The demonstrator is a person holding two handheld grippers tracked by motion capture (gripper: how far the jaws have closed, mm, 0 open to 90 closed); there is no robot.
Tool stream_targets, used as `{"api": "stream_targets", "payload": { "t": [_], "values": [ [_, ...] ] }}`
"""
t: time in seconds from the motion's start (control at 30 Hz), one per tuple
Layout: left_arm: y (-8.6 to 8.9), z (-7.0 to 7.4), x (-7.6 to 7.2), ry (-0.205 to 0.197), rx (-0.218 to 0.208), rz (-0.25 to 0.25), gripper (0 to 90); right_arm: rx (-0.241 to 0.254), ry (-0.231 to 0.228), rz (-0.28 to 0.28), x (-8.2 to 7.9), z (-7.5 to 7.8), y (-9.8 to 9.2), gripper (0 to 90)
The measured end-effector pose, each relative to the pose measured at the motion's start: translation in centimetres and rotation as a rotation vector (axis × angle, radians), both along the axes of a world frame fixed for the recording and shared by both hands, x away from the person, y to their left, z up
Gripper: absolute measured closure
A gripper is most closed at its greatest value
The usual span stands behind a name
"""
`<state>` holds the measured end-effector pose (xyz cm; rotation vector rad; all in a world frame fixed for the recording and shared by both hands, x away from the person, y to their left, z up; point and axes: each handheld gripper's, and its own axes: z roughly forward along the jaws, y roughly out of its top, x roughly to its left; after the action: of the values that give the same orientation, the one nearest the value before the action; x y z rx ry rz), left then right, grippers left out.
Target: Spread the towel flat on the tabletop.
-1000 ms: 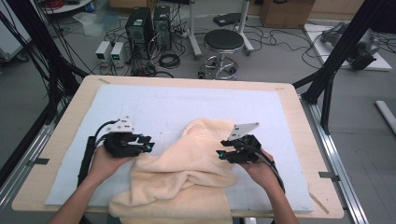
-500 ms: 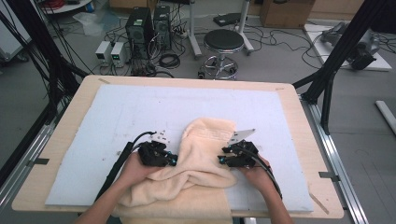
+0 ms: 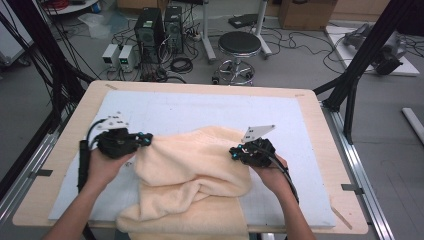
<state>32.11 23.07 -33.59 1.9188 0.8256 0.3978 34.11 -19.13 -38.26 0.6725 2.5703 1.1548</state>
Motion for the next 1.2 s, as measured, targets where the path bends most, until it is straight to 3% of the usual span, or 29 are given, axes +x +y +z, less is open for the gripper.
{"api": "stream_targets", "payload": {
  "t": [0.07,0.13,0.2,0.27,0.3,0.4,0.47,0.5,0.7,0.77,0.83,0.9,0.93,1.0,1.07,1.13,1.2],
  "values": [
    [0.7,0.8,-0.6,-0.014,-0.016,-0.005,86.8,0.017,-0.014,0.008,-0.2,0.7,-0.2,84.6],
    [0.7,0.8,-1.2,-0.004,0.004,-0.035,86.7,0.022,-0.003,0.018,-0.8,1.0,-0.5,84.5],
    [0.1,-0.3,-2.2,0.019,0.047,-0.074,86.7,-0.008,-0.011,0.031,-1.5,1.0,-0.6,84.3],
    [-0.2,-1.6,-3.1,0.057,0.065,-0.11,86.7,-0.038,0.015,0.046,-2.2,0.5,-0.8,84.2],
    [-0.4,-2.6,-3.7,0.094,0.073,-0.14,86.7,-0.051,0.017,0.049,-2.4,0.2,-0.9,84.1],
    [-0.7,-5.4,-5.4,0.153,0.115,-0.196,85.7,-0.085,0.099,0.092,-3.1,-1.3,-1.3,81.6],
    [-0.7,-6.0,-5.9,0.162,0.113,-0.206,82.3,-0.08,0.143,0.11,-3.5,-1.8,-1.5,75.2],
    [-0.5,-5.8,-5.9,0.158,0.097,-0.197,79.6,-0.067,0.144,0.114,-3.6,-1.9,-1.7,73.0],
    [0.3,-2.3,-3.9,0.044,0.046,-0.136,64.1,-0.016,0.072,0.06,-2.8,-0.2,-2.4,63.8],
    [0.2,-1.8,-2.3,0.039,0.016,-0.115,60.7,-0.018,0.053,0.034,-1.9,0.1,-2.3,62.4],
    [-0.1,-2.2,-0.9,0.031,0.03,-0.093,60.5,-0.044,0.046,0.008,-1.0,-0.1,-2.0,60.5],
    [-0.6,-2.9,0.4,0.041,0.059,-0.081,58.8,-0.076,0.04,0.005,-0.1,-0.9,-1.5,56.3],
    [-1.0,-3.7,1.2,0.057,0.094,-0.056,57.4,-0.089,0.04,0.005,0.2,-1.2,-1.3,54.2],
    [-1.5,-5.0,2.0,0.087,0.125,-0.054,48.7,-0.095,0.072,0.012,1.1,-2.2,-0.9,50.0],
    [-2.1,-6.5,2.7,0.161,0.153,-0.083,49.0,-0.114,0.088,0.002,1.4,-2.7,-0.6,49.1],
    [-2.5,-7.8,3.0,0.222,0.155,-0.126,56.6,-0.137,0.122,0.001,1.7,-3.5,-0.2,51.7],
    [-2.9,-8.7,2.7,0.227,0.218,-0.123,72.4,-0.189,0.14,0.014,2.0,-4.3,0.2,60.2]
  ]
}}
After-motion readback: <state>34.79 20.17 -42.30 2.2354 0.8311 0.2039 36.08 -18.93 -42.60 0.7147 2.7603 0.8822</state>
